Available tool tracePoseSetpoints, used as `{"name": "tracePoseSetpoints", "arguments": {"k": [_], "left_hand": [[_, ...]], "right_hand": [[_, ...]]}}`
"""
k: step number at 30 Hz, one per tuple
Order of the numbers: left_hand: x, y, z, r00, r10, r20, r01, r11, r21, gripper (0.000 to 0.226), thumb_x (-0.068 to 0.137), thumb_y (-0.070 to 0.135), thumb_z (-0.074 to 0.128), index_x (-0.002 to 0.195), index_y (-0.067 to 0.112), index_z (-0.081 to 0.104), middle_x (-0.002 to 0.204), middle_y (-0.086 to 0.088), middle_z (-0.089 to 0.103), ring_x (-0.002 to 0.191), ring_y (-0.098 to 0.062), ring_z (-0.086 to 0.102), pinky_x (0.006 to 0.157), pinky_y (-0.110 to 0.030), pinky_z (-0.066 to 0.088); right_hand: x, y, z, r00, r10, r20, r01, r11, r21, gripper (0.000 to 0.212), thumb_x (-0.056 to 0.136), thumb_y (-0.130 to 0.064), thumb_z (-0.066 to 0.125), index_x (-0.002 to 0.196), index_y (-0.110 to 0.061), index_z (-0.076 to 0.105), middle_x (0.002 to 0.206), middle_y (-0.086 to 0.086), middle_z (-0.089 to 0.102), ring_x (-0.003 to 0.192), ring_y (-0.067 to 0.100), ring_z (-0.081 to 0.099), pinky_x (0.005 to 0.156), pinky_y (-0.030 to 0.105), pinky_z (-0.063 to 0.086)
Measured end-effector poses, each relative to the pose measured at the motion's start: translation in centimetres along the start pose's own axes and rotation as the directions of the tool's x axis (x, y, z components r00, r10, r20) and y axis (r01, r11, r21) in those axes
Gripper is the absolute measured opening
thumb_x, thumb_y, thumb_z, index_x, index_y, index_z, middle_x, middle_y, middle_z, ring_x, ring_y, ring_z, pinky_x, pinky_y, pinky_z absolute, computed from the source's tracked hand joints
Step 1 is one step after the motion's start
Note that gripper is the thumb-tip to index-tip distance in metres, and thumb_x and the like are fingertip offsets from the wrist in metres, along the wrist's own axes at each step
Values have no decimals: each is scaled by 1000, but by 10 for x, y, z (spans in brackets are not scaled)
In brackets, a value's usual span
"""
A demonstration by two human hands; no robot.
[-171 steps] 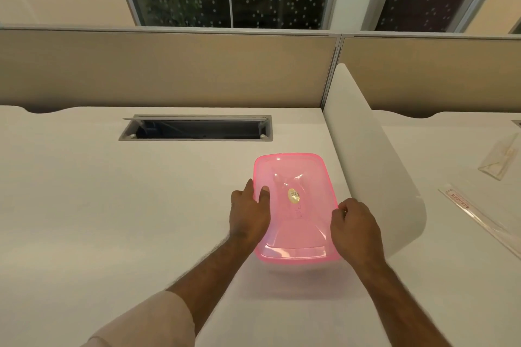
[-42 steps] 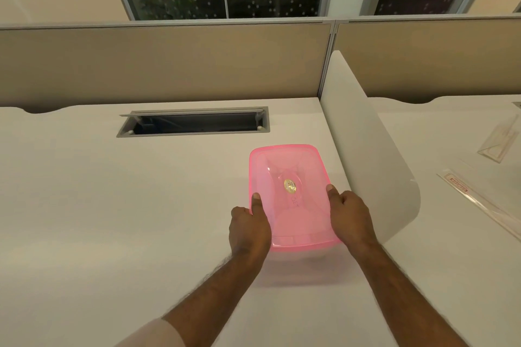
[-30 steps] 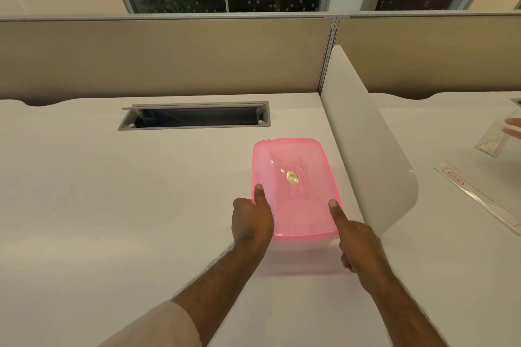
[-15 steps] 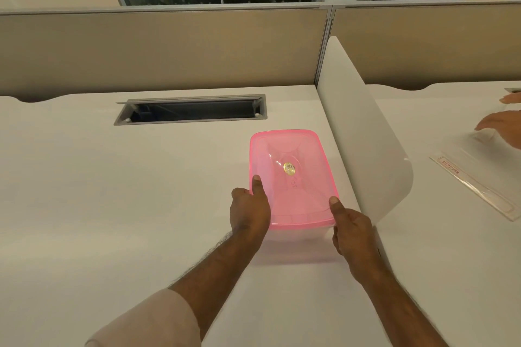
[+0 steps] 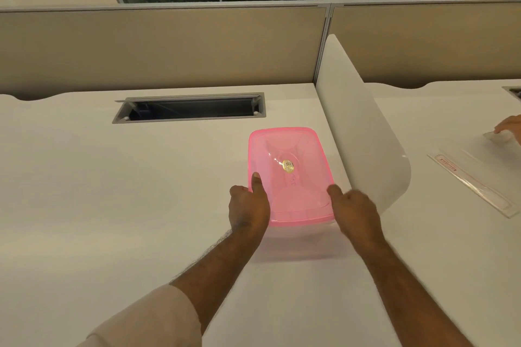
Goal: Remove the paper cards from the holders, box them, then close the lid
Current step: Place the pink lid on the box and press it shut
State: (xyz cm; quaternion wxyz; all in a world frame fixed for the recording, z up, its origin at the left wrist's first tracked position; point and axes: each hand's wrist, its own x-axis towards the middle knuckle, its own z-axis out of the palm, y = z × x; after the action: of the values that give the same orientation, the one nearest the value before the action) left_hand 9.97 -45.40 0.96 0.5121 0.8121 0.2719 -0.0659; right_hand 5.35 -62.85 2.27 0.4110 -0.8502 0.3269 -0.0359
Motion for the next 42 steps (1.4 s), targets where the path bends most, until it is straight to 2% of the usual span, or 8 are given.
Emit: {"name": "tracePoseSetpoints", "arguments": {"k": [2,5,10,14,21,30,37,42], "left_hand": [[-1,1,-1,1000,5,1,-5,1000,2,49,96,61,38,105,14,43,98,-2,54,87,-28,55,72,-36,44],[-1,1,-2,1000,14,2,-14,1000,5,51,96,61,38,108,12,45,99,-3,54,88,-28,55,74,-37,45],[-1,1,-1,1000,-1,15,1,1000,-8,49,95,62,37,104,14,43,99,-4,57,90,-31,58,77,-39,49],[0,0,1,1000,-2,3,2,1000,-24,52,95,62,37,107,12,47,97,-4,58,88,-30,58,72,-37,46],[1,-3,5,1000,-11,-20,10,998,-56,48,95,62,39,102,15,45,81,7,50,84,-28,58,70,-36,46],[-2,-3,4,1000,-3,-23,2,999,-45,48,95,62,37,102,15,43,79,6,49,82,-28,55,69,-35,42],[-5,2,-1,1000,7,-12,-7,1000,4,45,98,58,34,102,14,36,95,-3,50,84,-31,51,75,-38,44],[-4,3,-4,999,32,14,-33,999,18,43,98,56,33,101,14,35,95,-3,50,84,-31,51,75,-38,45]], "right_hand": [[17,-20,2,1000,23,-12,-24,997,-69,65,85,-62,42,105,-4,61,105,16,65,87,31,57,76,34,42],[23,-29,17,999,-16,-34,11,989,-147,78,87,-71,34,119,-3,55,118,16,63,103,35,60,75,35,40],[23,-21,22,992,18,-123,-37,987,-155,84,84,-76,32,116,0,53,113,18,65,99,37,62,71,35,40],[28,-21,22,997,-53,-60,40,979,-200,71,91,-68,30,93,-3,60,96,16,65,80,31,55,68,31,37],[29,-17,19,992,-113,-53,106,987,-119,60,93,-59,40,57,-12,41,58,3,48,61,25,49,57,31,33],[22,-15,19,985,-109,-130,114,993,31,60,87,-57,56,53,-13,34,51,1,40,47,18,38,47,29,30],[19,-21,15,981,-141,-130,142,990,-2,60,86,-56,59,52,-13,36,50,1,41,46,17,41,45,27,27],[18,-20,7,1000,-8,-8,8,997,-77,73,77,-79,43,74,-6,55,75,8,61,69,31,60,59,34,50]]}}
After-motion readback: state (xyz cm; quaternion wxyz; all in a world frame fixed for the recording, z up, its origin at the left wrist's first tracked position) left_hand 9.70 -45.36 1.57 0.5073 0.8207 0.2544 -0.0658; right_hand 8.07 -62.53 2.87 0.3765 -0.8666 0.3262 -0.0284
